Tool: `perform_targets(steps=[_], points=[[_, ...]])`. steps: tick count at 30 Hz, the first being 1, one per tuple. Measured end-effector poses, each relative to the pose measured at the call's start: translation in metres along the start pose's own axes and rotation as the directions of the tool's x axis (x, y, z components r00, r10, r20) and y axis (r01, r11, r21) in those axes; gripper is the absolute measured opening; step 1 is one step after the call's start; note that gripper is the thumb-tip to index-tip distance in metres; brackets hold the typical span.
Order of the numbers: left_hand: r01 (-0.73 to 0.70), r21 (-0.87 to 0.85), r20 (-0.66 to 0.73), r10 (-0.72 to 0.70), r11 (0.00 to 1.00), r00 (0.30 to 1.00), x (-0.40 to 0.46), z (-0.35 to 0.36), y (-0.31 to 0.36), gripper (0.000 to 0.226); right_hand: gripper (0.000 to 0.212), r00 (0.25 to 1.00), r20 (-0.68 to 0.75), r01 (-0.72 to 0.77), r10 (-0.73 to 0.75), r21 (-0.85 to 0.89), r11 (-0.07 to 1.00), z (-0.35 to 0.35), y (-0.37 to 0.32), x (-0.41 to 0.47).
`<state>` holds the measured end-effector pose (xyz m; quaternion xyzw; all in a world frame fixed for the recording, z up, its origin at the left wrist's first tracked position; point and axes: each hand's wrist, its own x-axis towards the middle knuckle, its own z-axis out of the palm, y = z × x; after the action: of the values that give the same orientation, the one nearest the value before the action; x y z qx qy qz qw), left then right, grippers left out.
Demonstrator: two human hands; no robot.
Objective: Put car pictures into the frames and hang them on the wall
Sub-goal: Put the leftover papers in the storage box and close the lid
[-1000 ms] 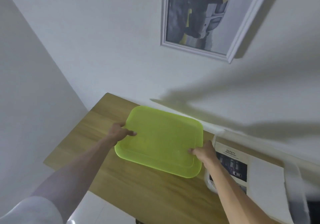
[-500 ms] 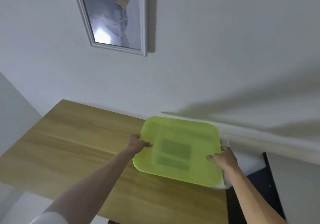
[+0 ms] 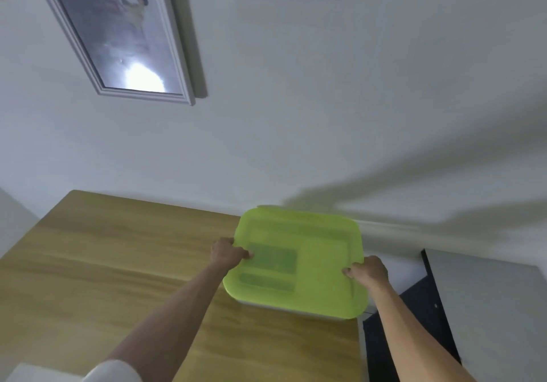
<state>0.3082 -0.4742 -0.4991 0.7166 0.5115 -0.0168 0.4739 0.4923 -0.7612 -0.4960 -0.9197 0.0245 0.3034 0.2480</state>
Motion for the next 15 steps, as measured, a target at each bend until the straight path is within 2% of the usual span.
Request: perform_targets(steps=[6,10,15], points=[[0.007,0.008,-0.001,-0.007,1.000,1.000,-0.0052,-0.0013,0.0038,0.054,0.035,0.999,0.021,0.026,-0.025,-0.022,0.999,-0.0037,0.0034,0.0015],[0.008,0.020,-0.033,-0.007,1.000,0.999,-0.0036,0.0007,0.0090,0.071,0.040,0.999,0.018,0.027,-0.027,-0.056,0.998,-0.0077,0.0040,0.0031],[0.016,0.074,-0.048,-0.012,0.997,0.999,-0.0007,-0.0046,0.0077,0.080,0.046,0.999,0.013,0.051,-0.050,-0.125,0.991,-0.0051,-0.0003,0.0006]])
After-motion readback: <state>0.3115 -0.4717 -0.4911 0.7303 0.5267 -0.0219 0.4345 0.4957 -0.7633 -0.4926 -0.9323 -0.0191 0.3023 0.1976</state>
